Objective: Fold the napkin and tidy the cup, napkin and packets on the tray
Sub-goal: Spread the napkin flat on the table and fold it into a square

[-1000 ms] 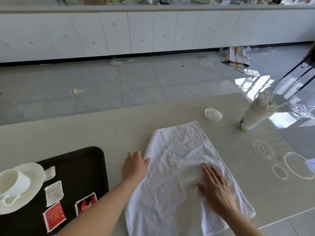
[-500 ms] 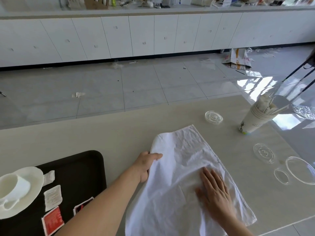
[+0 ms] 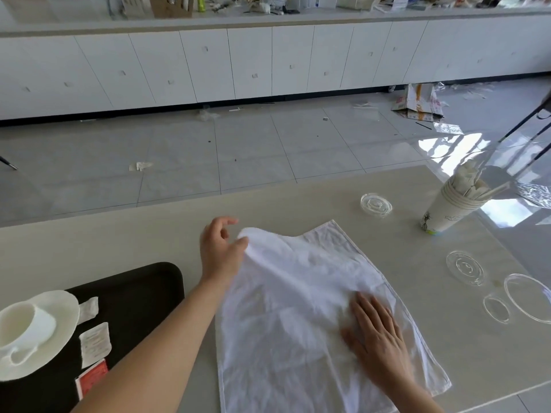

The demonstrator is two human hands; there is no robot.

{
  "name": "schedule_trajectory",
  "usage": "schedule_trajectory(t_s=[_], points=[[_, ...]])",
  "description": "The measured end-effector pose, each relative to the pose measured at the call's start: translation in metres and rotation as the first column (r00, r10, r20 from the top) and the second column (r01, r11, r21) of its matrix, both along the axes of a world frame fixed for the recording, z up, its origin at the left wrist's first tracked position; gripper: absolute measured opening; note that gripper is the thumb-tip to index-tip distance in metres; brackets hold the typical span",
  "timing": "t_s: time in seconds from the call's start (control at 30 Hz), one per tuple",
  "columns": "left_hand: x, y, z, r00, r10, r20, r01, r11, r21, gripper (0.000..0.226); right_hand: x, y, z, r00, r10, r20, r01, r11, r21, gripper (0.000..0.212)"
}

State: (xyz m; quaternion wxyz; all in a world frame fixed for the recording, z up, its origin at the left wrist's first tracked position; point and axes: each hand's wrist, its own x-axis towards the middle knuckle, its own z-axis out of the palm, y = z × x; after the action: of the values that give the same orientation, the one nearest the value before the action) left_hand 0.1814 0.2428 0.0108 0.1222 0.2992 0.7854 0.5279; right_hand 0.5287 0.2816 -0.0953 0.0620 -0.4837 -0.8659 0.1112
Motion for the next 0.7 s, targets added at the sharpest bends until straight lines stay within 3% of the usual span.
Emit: schedule_trajectory(t_s=[0.03,0.07,0.1,0.2,0.23,0.27,0.3,0.33,0.37,0.4,0.47,0.53,0.57,0.6,0.63,0.67,0.7], points=[[-0.002,-0.004,-0.003,0.921,-0.071,-0.383,0.043,0.996,-0.083,0.037,-0.001,0.000,0.001,1.000,0.000,-0.002,0.000,1.000,0.002,0.079],[-0.003,-0.009,-0.013,0.790,-0.147,-0.596,0.051,0.983,-0.175,0.037,-0.002,-0.001,0.002,1.000,-0.001,-0.002,0.001,1.000,0.002,0.080],[-0.003,-0.015,-0.024,0.716,-0.210,-0.666,0.020,0.960,-0.280,0.041,-0.002,-0.001,0.004,1.000,-0.002,-0.002,0.002,1.000,0.002,0.080],[0.008,-0.030,-0.051,0.937,-0.099,-0.336,-0.093,0.854,-0.513,0.063,-0.004,-0.002,0.006,1.000,-0.012,0.009,0.012,1.000,-0.001,0.078],[0.013,-0.035,-0.059,0.922,-0.179,-0.343,-0.048,0.828,-0.559,0.066,-0.004,-0.003,0.007,1.000,-0.014,0.016,0.014,1.000,-0.005,0.078],[0.020,-0.041,-0.068,0.831,-0.355,-0.428,0.037,0.804,-0.594,0.065,-0.004,-0.003,0.008,1.000,-0.011,0.021,0.011,1.000,-0.013,0.079],[0.027,-0.046,-0.079,0.682,-0.551,-0.481,0.134,0.740,-0.659,0.064,-0.004,-0.003,0.010,1.000,-0.008,0.024,0.008,1.000,-0.017,0.079],[0.034,-0.053,-0.089,0.554,-0.693,-0.461,0.208,0.652,-0.729,0.063,-0.004,-0.003,0.011,1.000,-0.006,0.024,0.007,1.000,-0.018,0.078],[0.040,-0.060,-0.096,0.520,-0.761,-0.388,0.240,0.566,-0.788,0.063,-0.004,-0.003,0.012,1.000,-0.007,0.027,0.008,1.000,-0.015,0.078],[0.044,-0.066,-0.103,0.549,-0.773,-0.317,0.239,0.509,-0.827,0.064,-0.005,-0.004,0.013,0.999,-0.010,0.034,0.010,1.000,-0.016,0.078],[0.051,-0.075,-0.113,0.572,-0.775,-0.267,0.218,0.457,-0.862,0.067,-0.008,-0.008,0.014,0.998,-0.037,0.042,0.038,0.999,-0.021,0.079],[0.055,-0.075,-0.105,0.462,-0.842,-0.280,0.265,0.432,-0.862,0.071,-0.009,-0.012,0.012,0.995,-0.092,0.044,0.093,0.995,-0.023,0.081],[0.054,-0.072,-0.098,0.416,-0.851,-0.321,0.300,0.462,-0.835,0.068,-0.009,-0.015,0.010,0.992,-0.117,0.054,0.119,0.993,-0.027,0.083],[0.050,-0.068,-0.092,0.421,-0.804,-0.420,0.293,0.559,-0.776,0.057,-0.009,-0.017,0.007,0.988,-0.141,0.057,0.143,0.989,-0.028,0.084],[0.044,-0.060,-0.084,0.506,-0.682,-0.528,0.216,0.693,-0.688,0.043,-0.009,-0.018,0.006,0.985,-0.161,0.054,0.162,0.987,-0.018,0.084],[0.036,-0.050,-0.074,0.642,-0.512,-0.570,0.073,0.781,-0.620,0.034,-0.009,-0.019,0.005,0.984,-0.171,0.053,0.172,0.985,-0.010,0.084],[0.028,-0.042,-0.064,0.797,-0.338,-0.500,-0.054,0.785,-0.617,0.033,-0.009,-0.019,0.005,0.984,-0.171,0.059,0.171,0.985,-0.010,0.083]])
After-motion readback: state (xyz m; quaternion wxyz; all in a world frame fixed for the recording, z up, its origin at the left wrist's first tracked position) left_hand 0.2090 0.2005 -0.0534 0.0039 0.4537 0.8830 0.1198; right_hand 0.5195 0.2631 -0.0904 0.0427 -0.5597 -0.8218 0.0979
